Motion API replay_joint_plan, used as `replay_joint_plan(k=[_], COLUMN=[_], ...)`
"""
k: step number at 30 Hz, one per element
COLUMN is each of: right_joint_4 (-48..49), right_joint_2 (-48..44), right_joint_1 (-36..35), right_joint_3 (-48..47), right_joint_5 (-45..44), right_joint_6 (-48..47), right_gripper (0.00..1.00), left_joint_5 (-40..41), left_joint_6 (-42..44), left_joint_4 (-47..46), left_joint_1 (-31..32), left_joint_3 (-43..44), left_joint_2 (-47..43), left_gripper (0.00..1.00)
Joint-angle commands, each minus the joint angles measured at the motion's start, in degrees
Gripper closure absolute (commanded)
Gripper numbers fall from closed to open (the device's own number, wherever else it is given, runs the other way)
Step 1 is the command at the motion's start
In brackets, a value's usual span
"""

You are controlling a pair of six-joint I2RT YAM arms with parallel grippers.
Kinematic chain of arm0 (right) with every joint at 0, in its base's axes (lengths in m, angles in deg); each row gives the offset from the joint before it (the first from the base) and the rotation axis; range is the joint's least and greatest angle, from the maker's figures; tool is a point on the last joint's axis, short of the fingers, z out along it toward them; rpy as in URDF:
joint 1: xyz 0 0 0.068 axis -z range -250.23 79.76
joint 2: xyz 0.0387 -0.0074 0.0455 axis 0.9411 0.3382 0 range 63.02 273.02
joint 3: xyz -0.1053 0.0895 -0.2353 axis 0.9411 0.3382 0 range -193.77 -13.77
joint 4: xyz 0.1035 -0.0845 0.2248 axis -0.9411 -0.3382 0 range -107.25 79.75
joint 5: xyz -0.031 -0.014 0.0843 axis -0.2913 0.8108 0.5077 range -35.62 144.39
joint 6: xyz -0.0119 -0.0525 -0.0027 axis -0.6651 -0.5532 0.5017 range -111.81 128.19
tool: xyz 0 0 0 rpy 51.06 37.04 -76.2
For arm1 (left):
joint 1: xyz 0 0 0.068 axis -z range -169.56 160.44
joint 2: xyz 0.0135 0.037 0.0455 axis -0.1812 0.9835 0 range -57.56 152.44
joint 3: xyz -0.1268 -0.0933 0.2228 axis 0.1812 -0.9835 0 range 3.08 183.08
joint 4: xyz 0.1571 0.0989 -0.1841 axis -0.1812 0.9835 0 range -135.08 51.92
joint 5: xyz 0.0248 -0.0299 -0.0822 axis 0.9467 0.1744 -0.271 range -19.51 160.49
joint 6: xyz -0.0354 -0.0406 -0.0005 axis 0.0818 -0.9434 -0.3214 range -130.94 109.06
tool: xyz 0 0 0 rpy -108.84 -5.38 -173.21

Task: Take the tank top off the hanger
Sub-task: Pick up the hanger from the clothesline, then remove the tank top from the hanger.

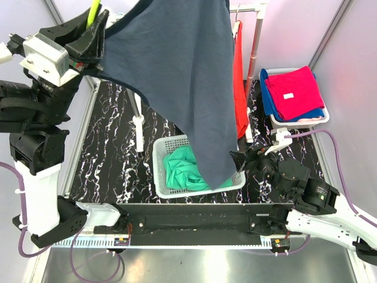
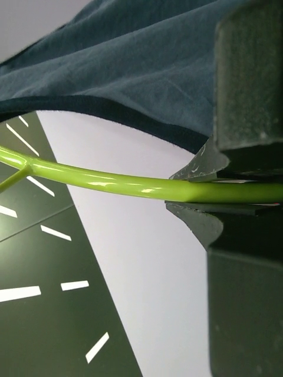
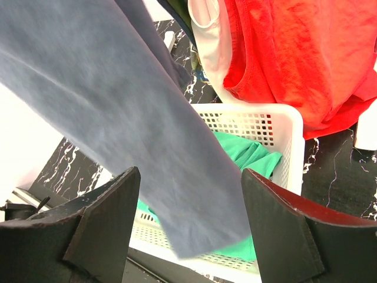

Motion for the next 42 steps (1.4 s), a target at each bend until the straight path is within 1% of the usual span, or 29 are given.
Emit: replay_joint_plan(k=[1,4,5,6,7,11,12,13,19,20,26,30,33,42], right_joint_4=[2.02,2.11,2.03,2.11,2.11,1.94,1.85,1.94,1.85,1.85,2.02,3.95,6.41,14.40], right_joint_2=[0.05,-0.04,-0.22,-0.30,-0.31,-0.83,-0.83,-0.83,-0.40,-0.39,1.18,2.33,2.94,8.65], right_joint_1=[0.03,0.03,0.03,0.03,0.03,0.03,0.03,0.12,0.03,0.12,0.03,0.12,0.03,0.03], right_joint_3=[-0.18,0.08,0.26,0.35,0.52,0.70,0.61,0.52,-0.97,-1.58,-4.92,-6.42,-6.42,-5.37], right_joint_5=[-1.81,-1.81,-1.81,-1.81,-1.81,-1.99,-1.90,-1.90,-1.81,-1.64,-0.76,1.43,3.45,6.09], right_joint_6=[-0.20,0.06,0.15,0.15,0.23,0.24,0.06,-0.03,-1.70,-1.87,-4.86,-6.44,-7.50,-9.17], right_gripper=[0.21,0.21,0.21,0.21,0.21,0.21,0.21,0.21,0.21,0.21,0.21,0.21,0.21,0.20], left_joint_5=[4.42,2.68,1.88,0.83,-1.27,-6.56,-7.17,-7.53,-7.97,-8.06,-9.64,-10.78,-10.78,-11.40], left_joint_6=[2.08,1.03,0.42,-0.02,-0.37,-2.31,-2.49,-2.75,-2.31,-2.66,-3.71,-4.16,-4.33,-5.30], left_joint_4=[-10.03,-8.63,-8.27,-8.10,-7.49,0.32,0.95,1.31,5.17,6.22,9.48,9.75,9.83,9.31], left_joint_1=[0.08,0.08,0.08,0.08,0.08,0.08,0.08,0.08,0.08,0.08,0.17,0.08,0.17,0.17], left_joint_3=[3.27,1.25,-0.15,-3.82,-5.25,-12.10,-13.94,-18.49,-33.19,-36.95,-48.39,-52.36,-53.68,-53.60], left_joint_2=[0.00,-1.14,-2.79,-3.86,-4.82,-10.00,-11.24,-12.47,-20.91,-22.66,-27.15,-28.30,-28.39,-28.04], left_gripper=[1.00,1.00,1.00,1.00,1.00,1.00,1.00,1.00,1.00,1.00,1.00,1.00,1.00,1.00])
